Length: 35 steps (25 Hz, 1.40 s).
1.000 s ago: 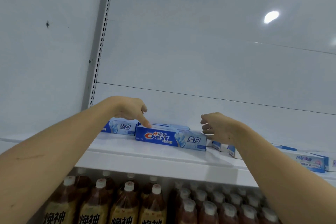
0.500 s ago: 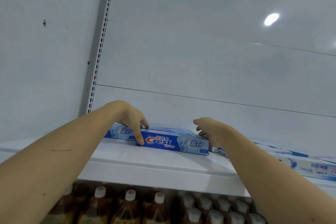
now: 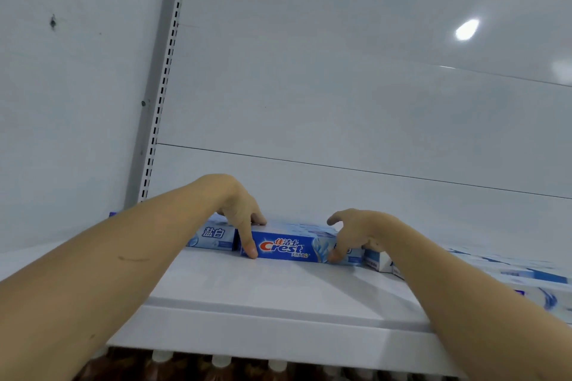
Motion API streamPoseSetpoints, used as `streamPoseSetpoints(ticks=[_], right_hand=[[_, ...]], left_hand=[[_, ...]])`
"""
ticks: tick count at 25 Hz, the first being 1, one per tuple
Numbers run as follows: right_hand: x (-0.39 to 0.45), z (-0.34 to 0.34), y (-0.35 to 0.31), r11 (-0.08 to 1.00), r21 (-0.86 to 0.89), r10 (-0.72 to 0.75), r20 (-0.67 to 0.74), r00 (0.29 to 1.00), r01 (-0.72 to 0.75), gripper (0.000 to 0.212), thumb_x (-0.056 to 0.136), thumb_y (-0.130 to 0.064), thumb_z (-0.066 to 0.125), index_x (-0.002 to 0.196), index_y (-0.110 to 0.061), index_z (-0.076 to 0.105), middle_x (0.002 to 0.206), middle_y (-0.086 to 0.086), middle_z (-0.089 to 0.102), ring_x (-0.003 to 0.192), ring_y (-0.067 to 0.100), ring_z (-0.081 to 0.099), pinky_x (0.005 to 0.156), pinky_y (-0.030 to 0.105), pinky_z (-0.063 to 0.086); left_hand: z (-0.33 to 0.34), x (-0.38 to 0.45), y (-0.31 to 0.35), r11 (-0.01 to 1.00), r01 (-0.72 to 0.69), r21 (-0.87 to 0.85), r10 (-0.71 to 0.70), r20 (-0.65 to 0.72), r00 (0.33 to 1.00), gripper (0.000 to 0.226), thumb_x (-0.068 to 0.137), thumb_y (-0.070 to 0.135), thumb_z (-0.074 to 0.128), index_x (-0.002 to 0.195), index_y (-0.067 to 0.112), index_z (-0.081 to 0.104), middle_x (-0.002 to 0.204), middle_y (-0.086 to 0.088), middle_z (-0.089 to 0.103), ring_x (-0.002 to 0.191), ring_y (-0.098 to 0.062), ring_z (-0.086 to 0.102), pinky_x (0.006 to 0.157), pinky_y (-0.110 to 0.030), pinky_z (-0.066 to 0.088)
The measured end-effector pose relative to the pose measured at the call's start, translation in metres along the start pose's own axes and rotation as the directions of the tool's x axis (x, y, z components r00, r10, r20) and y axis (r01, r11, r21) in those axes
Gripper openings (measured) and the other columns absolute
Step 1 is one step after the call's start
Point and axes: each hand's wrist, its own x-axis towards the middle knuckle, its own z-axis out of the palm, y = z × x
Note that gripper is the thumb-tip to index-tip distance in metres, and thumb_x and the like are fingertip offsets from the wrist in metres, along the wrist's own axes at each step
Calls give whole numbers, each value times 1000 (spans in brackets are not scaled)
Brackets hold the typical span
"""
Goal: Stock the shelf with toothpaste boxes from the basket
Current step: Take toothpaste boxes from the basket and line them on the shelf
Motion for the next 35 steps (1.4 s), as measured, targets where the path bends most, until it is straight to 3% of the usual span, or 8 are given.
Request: streamPoseSetpoints(ticks=[5,10,14,18,22,26,31,35], right_hand=[[9,-14,3,969,241,0,190,982,-46,91,81,-22,79,154,-17,23,156,8,31,137,28,41,111,38,39],[33,-52,-16,905,424,-19,-19,1000,25,64,97,-44,54,145,-5,40,152,12,38,139,30,38,114,44,35],[62,-36,-26,960,278,-35,5,999,32,58,99,-46,48,143,-7,43,150,11,41,134,32,44,108,50,41],[73,-10,-22,996,-93,4,82,997,4,70,95,-59,42,148,-14,38,155,7,34,136,31,42,107,47,42],[64,2,-37,902,-375,-210,50,976,213,61,104,-50,26,148,-11,41,156,8,36,142,27,35,117,43,25],[73,23,-102,818,-402,-370,181,911,412,46,106,-32,28,142,-10,47,145,9,49,132,26,46,111,43,32],[97,35,-131,866,-359,-258,277,926,348,42,105,-23,32,144,-12,44,141,10,53,128,28,53,89,37,40],[111,34,-118,864,-295,-352,227,908,408,41,103,-35,41,141,-21,47,136,4,58,122,21,56,102,38,44]], left_hand=[[-24,4,-1,969,63,-241,-32,132,991,100,78,56,72,156,32,14,164,4,15,150,-21,17,117,-56,24],[-20,13,-26,905,114,-410,-44,178,983,123,58,80,61,157,32,7,165,3,3,152,-21,5,118,-60,16],[-11,6,-27,928,74,-364,4,208,978,105,71,60,69,154,43,6,165,3,-3,152,-23,-7,119,-60,7],[-4,9,-17,966,55,-252,-15,161,987,100,81,34,77,154,44,10,164,4,9,150,-25,11,120,-50,19],[-1,9,-25,948,56,-315,-14,134,991,107,73,34,84,155,39,16,162,3,19,147,-25,22,119,-43,27],[-9,-10,-61,880,31,-474,4,72,997,85,77,26,82,149,27,37,160,3,27,149,-19,20,121,-44,23],[-8,-8,-50,924,-19,-383,14,-15,1000,61,78,32,80,134,29,56,147,7,49,139,-15,37,114,-37,34],[-8,3,-41,959,-81,-272,48,-126,991,54,79,35,79,129,31,62,140,8,55,133,-16,45,102,-31,41]])
